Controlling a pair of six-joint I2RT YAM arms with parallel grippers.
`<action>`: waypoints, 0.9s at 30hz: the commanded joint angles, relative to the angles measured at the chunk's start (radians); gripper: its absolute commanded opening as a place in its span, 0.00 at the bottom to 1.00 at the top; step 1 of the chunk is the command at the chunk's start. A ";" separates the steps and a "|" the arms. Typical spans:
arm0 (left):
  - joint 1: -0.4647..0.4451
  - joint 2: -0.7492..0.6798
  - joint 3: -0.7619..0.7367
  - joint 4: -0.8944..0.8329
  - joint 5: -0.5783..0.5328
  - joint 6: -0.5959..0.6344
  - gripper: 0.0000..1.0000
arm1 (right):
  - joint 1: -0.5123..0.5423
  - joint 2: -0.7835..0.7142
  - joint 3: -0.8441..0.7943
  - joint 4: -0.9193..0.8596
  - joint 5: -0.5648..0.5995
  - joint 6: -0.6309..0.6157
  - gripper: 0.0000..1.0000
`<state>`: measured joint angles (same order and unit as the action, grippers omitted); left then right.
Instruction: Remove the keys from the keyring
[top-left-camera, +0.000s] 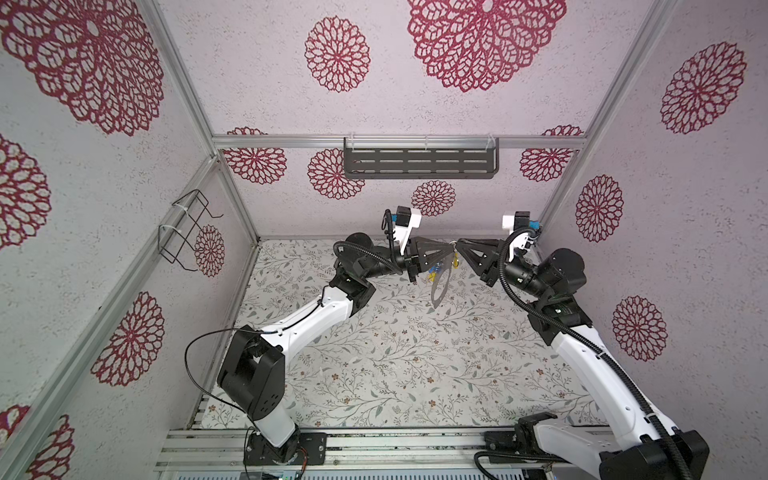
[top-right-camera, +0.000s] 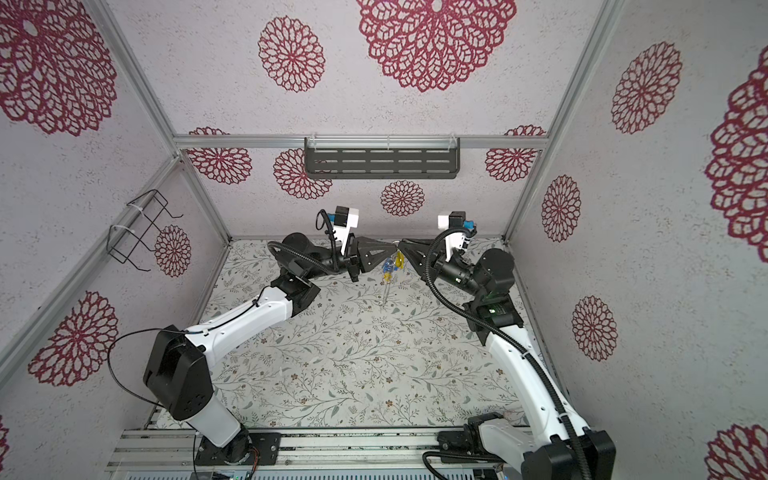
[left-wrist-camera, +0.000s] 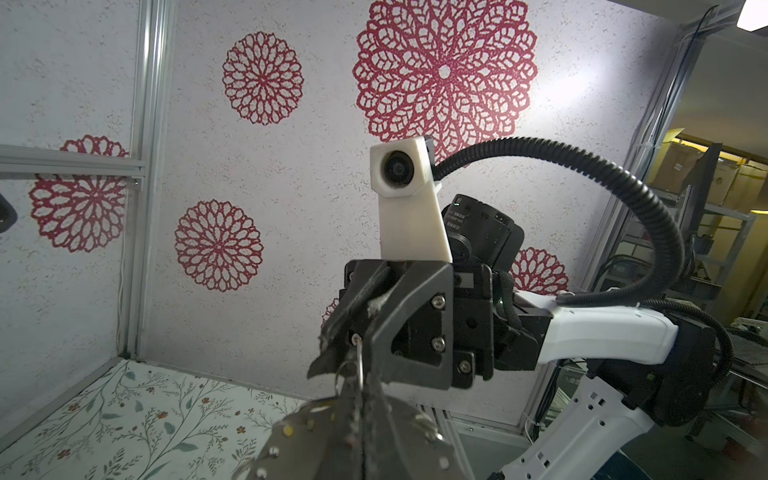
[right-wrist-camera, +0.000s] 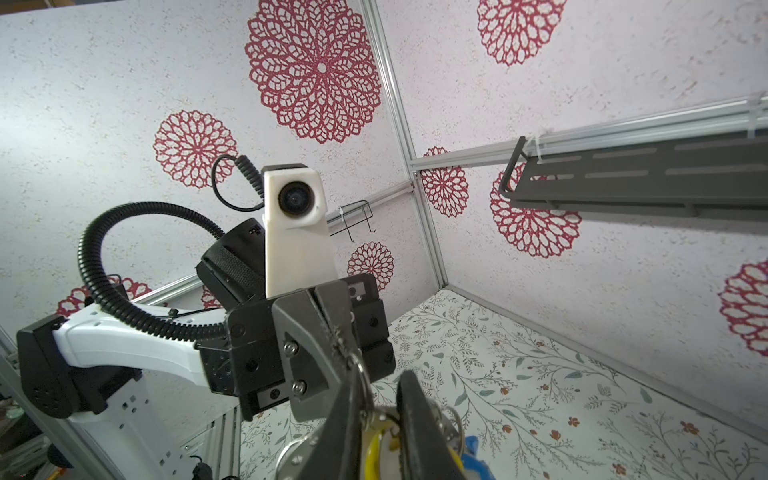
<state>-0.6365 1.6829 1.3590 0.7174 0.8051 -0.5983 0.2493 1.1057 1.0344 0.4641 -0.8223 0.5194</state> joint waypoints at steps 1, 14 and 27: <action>0.000 0.010 0.043 0.051 0.010 -0.008 0.00 | 0.004 0.000 0.003 0.076 -0.045 0.036 0.11; 0.001 0.009 0.042 0.057 0.015 -0.009 0.00 | 0.012 0.026 0.003 0.100 -0.061 0.057 0.20; 0.002 0.024 0.060 0.076 0.021 -0.026 0.00 | 0.054 0.061 0.002 0.159 -0.080 0.099 0.10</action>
<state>-0.6235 1.6928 1.3762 0.7380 0.8158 -0.6186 0.2687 1.1618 1.0340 0.5812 -0.8646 0.6022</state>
